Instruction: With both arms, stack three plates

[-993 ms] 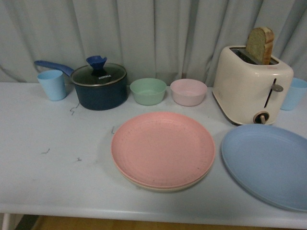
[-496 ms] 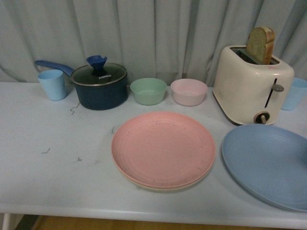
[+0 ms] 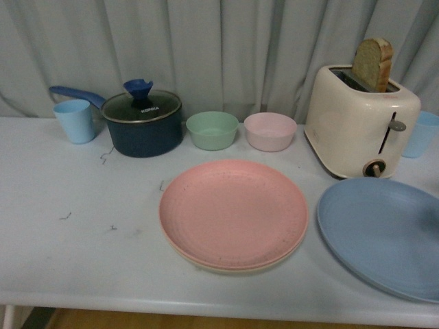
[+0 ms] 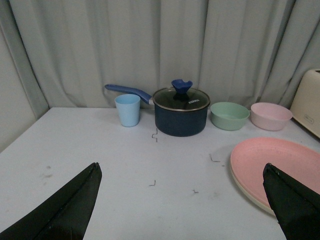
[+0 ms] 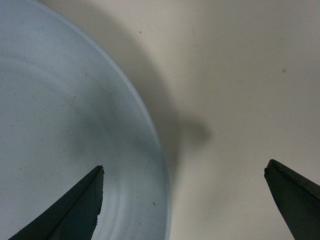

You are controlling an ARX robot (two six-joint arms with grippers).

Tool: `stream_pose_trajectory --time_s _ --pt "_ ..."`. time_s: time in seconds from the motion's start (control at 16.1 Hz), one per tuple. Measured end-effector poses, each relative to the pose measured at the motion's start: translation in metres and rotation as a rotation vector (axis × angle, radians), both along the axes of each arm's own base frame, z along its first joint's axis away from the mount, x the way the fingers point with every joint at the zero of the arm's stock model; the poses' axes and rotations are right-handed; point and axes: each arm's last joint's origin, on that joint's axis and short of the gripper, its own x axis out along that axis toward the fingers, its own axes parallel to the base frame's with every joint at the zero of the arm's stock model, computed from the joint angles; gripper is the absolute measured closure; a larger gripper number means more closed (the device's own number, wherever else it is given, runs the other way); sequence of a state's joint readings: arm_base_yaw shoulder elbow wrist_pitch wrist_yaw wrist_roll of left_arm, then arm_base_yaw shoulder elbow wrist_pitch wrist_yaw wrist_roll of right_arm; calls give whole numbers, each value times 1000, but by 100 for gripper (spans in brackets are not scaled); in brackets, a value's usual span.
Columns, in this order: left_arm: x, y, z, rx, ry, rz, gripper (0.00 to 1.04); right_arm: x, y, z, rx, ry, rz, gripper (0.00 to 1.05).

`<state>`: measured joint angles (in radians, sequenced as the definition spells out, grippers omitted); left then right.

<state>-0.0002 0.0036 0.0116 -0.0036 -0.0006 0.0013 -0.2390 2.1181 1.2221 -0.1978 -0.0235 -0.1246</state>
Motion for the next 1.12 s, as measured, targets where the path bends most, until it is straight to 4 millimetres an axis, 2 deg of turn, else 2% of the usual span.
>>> stream_pose_trajectory --time_s 0.12,0.25,0.43,0.62,0.68,0.74,0.87,1.12 --pt "0 0 0 0 0 0 7 4 3 -9 3 16 9 9" --pt "0 0 0 0 0 0 7 6 4 -19 7 33 9 27" --pt "0 0 0 0 0 0 7 10 2 -19 0 25 2 54" --pt "0 0 0 0 0 0 7 10 2 -19 0 25 2 75" --pt "0 0 0 0 0 0 7 9 -2 -17 10 18 0 89" --pt "0 0 0 0 0 0 7 -2 -8 -5 63 -7 3 101" --pt "0 0 0 0 0 0 7 -14 -10 6 90 -20 -1 101" --pt "0 0 0 0 0 0 7 -52 -34 54 103 -84 -61 102"
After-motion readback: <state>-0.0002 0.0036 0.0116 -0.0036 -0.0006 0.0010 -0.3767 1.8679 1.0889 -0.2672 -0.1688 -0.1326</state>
